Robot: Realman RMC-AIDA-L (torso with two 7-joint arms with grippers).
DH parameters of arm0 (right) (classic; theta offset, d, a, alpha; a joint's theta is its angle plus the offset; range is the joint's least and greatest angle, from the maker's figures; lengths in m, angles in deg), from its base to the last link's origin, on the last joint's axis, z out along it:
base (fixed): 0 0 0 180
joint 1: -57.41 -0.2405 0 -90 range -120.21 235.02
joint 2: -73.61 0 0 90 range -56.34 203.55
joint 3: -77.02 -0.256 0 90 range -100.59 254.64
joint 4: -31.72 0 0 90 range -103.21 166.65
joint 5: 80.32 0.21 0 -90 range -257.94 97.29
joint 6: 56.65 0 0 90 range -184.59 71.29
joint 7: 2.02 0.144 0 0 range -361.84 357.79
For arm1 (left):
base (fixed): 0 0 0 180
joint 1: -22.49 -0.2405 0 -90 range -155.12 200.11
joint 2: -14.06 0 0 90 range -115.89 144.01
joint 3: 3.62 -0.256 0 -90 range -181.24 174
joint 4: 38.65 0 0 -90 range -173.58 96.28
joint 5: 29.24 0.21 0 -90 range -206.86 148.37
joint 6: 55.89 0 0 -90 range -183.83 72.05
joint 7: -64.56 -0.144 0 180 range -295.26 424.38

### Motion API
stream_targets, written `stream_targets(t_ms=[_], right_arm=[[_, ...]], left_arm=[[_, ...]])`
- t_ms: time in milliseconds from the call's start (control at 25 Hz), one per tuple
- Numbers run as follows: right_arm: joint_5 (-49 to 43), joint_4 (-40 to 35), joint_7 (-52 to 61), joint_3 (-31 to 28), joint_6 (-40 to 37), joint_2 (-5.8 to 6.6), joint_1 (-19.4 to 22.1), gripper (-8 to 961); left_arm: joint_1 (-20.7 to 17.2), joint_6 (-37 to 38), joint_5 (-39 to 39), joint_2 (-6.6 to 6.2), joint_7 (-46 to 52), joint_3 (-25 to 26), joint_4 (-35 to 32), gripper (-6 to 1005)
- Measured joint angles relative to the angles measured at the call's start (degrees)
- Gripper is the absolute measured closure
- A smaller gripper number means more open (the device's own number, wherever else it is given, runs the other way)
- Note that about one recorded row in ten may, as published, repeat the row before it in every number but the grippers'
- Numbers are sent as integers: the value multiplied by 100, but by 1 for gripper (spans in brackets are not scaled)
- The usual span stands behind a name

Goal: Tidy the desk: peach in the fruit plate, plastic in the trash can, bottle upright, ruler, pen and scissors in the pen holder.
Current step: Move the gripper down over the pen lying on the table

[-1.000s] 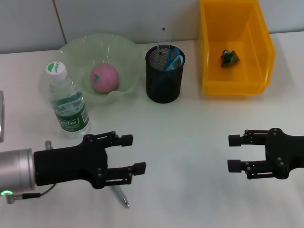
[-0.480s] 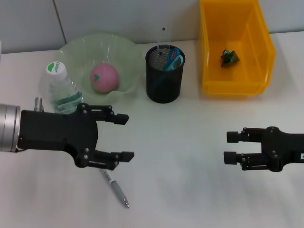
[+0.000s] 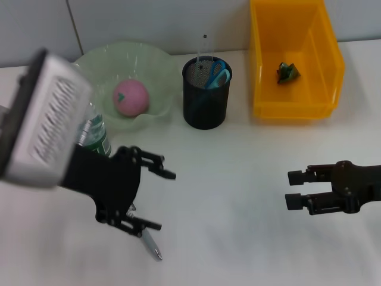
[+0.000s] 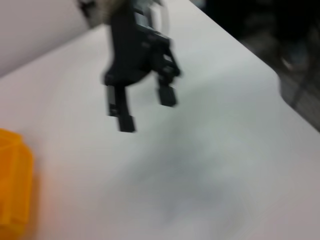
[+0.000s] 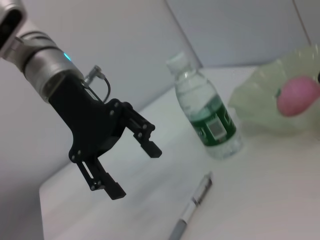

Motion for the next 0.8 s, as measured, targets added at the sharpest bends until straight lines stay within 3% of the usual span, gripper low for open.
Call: stream_targets(t_ms=[160, 440, 800], right_arm=[[-168, 32, 260, -27, 32, 90, -172, 194], [-144, 17, 475, -36, 41, 108, -222, 194], [-144, 0, 504, -50, 72, 112, -231, 194]], left_arm=[[-8, -459, 705, 16, -346, -689, -276, 213], [7, -603, 1178, 17, -401, -1119, -391, 212], [341, -689, 2198, 37, -404, -2347, -338, 213]])
